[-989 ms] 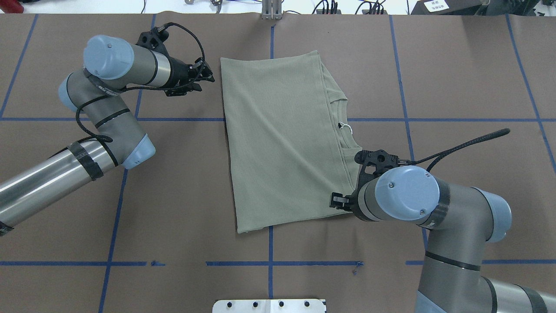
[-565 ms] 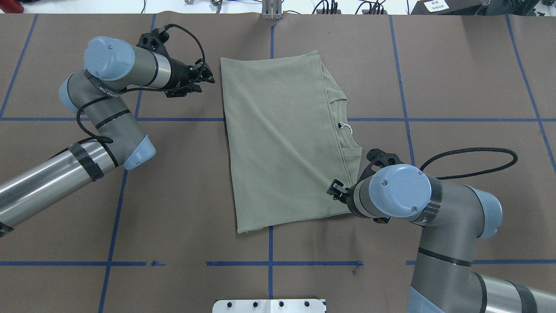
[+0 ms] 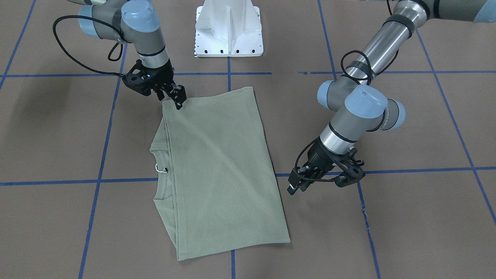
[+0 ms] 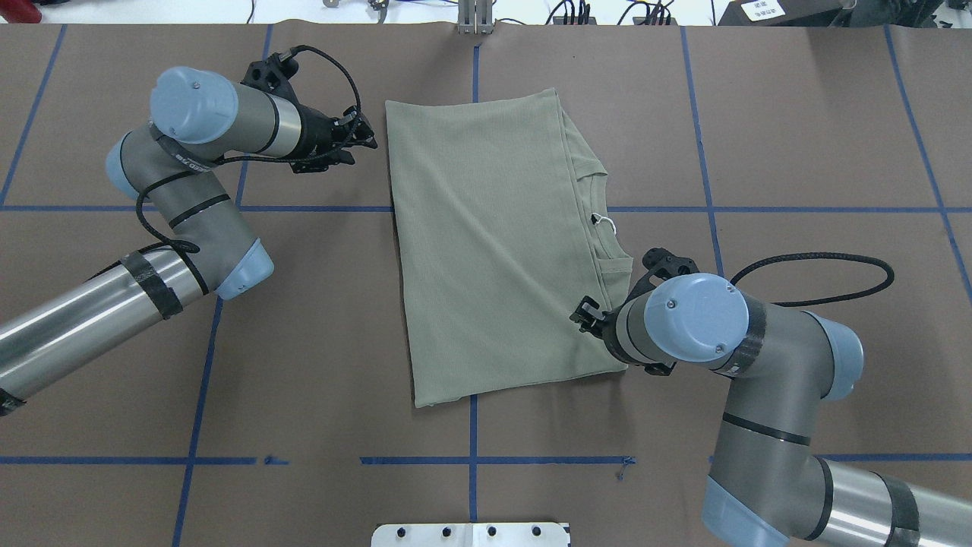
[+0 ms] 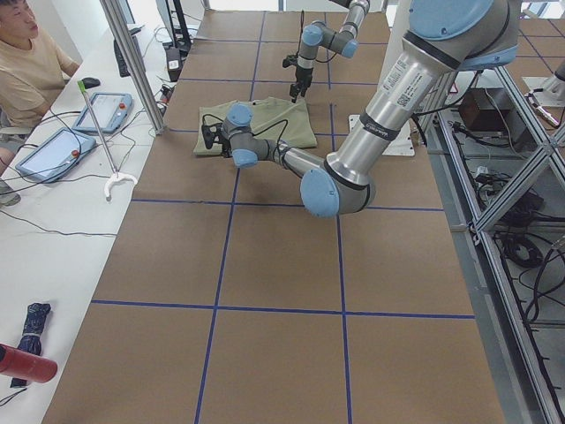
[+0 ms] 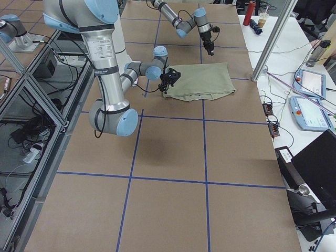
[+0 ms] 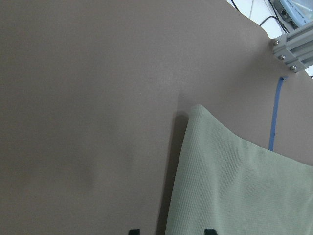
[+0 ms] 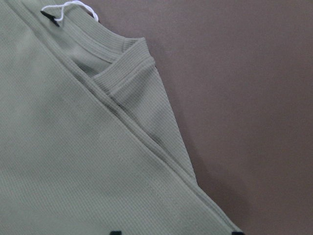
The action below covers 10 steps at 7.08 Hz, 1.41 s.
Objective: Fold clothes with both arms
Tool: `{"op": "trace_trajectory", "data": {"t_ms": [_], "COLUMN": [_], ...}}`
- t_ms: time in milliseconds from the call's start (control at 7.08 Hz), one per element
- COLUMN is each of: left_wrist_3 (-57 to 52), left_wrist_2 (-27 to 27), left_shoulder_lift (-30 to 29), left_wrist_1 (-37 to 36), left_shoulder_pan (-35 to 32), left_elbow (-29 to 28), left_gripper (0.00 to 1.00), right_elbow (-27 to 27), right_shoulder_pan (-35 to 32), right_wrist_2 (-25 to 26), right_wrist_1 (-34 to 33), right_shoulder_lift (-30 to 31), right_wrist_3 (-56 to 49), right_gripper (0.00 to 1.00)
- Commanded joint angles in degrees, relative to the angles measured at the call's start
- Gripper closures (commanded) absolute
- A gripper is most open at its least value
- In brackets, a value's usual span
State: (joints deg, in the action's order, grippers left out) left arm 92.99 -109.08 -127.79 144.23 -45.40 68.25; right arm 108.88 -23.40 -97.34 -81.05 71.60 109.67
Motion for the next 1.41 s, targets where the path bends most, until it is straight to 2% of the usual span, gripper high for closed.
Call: {"op": "trace_trajectory", "data": {"t_ms": [0, 141, 707, 848, 989, 1130, 1272], "left_wrist_3": [0.0, 0.0, 0.0, 0.0, 0.1, 0.0, 0.0], "left_wrist_2": [0.1, 0.1, 0.4, 0.3, 0.4, 0.3, 0.3], "left_shoulder_lift": [0.0, 0.0, 0.0, 0.0, 0.1, 0.5, 0.9], "left_wrist_1": [0.0, 0.0, 0.0, 0.0, 0.0, 0.0, 0.0], "left_shoulder_pan": [0.0, 0.0, 0.0, 0.0, 0.0, 0.0, 0.0], "left_elbow": [0.0, 0.0, 0.2, 0.2, 0.2, 0.2, 0.9], "left_gripper": [0.46, 0.46, 0.46, 0.46, 0.46, 0.46, 0.46], "right_elbow": [-1.2, -2.0, -3.4, -3.3, -3.4, -3.4, -3.4], "right_shoulder_pan": [-0.1, 0.1, 0.2, 0.2, 0.2, 0.4, 0.7], "right_wrist_2": [0.0, 0.0, 0.0, -0.3, -0.4, -0.5, -0.4], "right_wrist_1": [0.1, 0.1, 0.1, 0.1, 0.1, 0.0, -0.2], "right_shoulder_lift": [-0.5, -0.6, -1.1, -1.3, -1.3, -1.3, -1.3], "right_wrist_3": [1.9, 2.1, 2.0, 2.1, 2.3, 2.5, 2.4], "right_gripper": [0.19, 0.11, 0.16, 0.36, 0.72, 1.00, 1.00]}}
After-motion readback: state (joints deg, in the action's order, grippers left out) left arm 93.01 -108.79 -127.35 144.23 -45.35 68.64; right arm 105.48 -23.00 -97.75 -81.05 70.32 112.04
